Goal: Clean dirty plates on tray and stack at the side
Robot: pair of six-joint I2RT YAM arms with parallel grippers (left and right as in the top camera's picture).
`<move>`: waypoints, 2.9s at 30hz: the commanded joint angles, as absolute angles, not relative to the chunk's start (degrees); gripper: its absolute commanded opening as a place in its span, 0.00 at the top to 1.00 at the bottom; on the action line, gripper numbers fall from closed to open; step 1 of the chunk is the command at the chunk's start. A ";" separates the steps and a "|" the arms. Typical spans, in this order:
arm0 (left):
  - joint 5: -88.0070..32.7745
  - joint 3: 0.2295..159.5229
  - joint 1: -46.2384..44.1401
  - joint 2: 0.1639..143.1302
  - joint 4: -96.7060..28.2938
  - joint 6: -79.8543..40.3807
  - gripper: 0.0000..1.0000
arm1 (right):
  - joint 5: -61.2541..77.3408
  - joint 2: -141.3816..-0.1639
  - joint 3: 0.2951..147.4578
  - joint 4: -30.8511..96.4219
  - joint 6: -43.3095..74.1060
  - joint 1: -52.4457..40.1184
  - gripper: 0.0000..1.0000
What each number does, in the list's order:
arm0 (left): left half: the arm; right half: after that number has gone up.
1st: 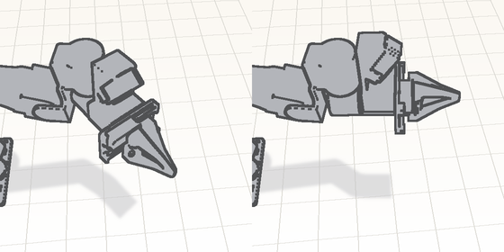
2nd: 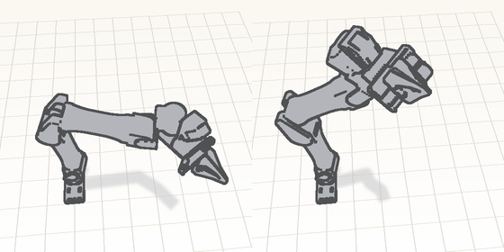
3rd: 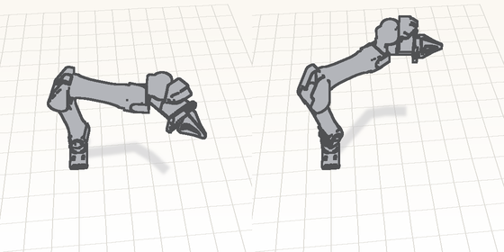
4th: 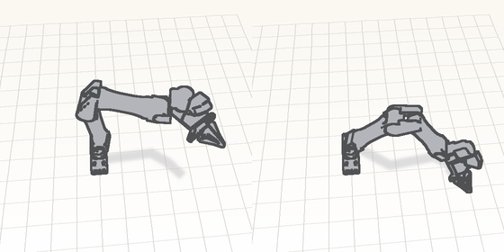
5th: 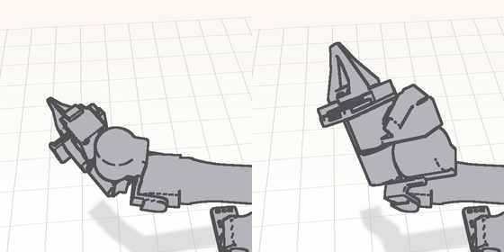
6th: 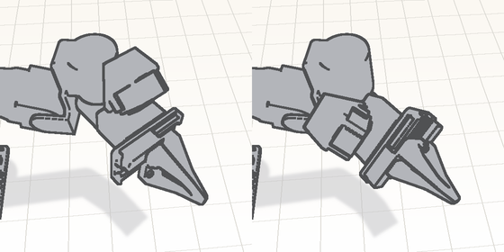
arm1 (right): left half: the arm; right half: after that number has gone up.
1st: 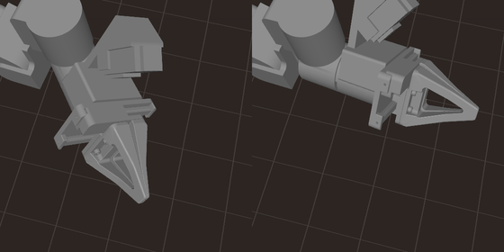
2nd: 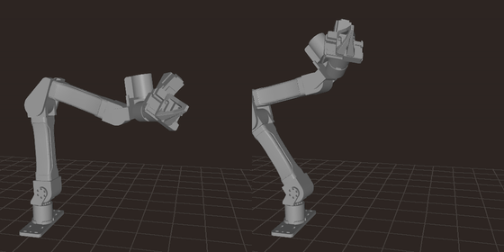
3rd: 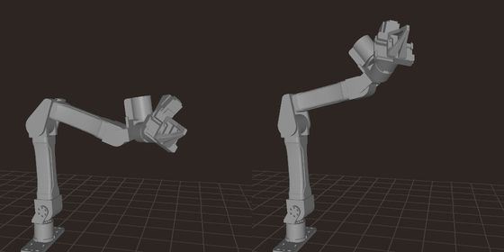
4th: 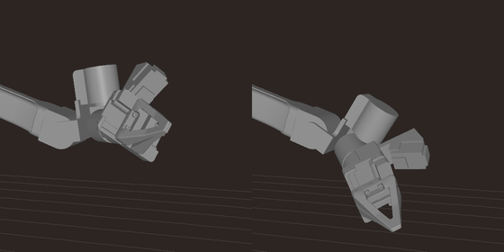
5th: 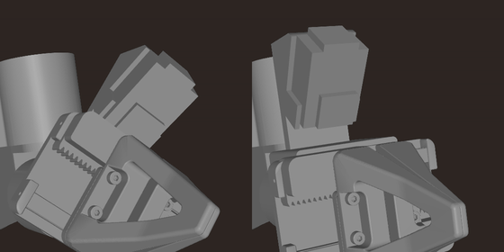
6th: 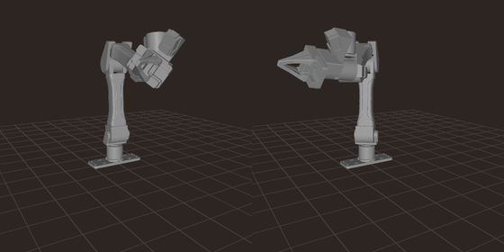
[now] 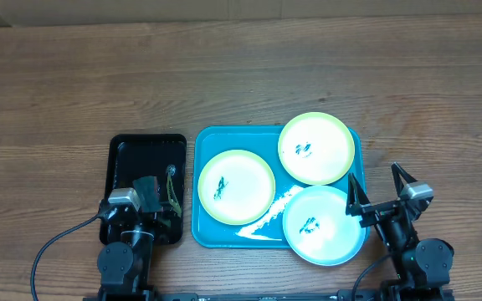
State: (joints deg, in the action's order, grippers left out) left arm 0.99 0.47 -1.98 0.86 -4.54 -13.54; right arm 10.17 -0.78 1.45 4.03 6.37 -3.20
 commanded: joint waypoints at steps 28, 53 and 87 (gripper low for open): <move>0.14 0.27 -1.52 0.25 -4.47 -13.74 0.01 | 24.16 -87.83 94.59 78.28 4.47 -7.60 0.00; 0.14 0.27 -1.52 0.25 -4.47 -13.74 0.00 | 23.46 -93.06 94.45 74.59 5.30 -28.60 0.00; -8.51 2.15 -1.52 0.54 -0.03 -14.79 0.00 | 18.48 -94.54 75.66 62.81 14.61 -34.50 0.00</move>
State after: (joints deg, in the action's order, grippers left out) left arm -3.14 0.56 -1.83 0.86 0.45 -13.78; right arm 19.03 -94.67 75.66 63.48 14.28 -33.50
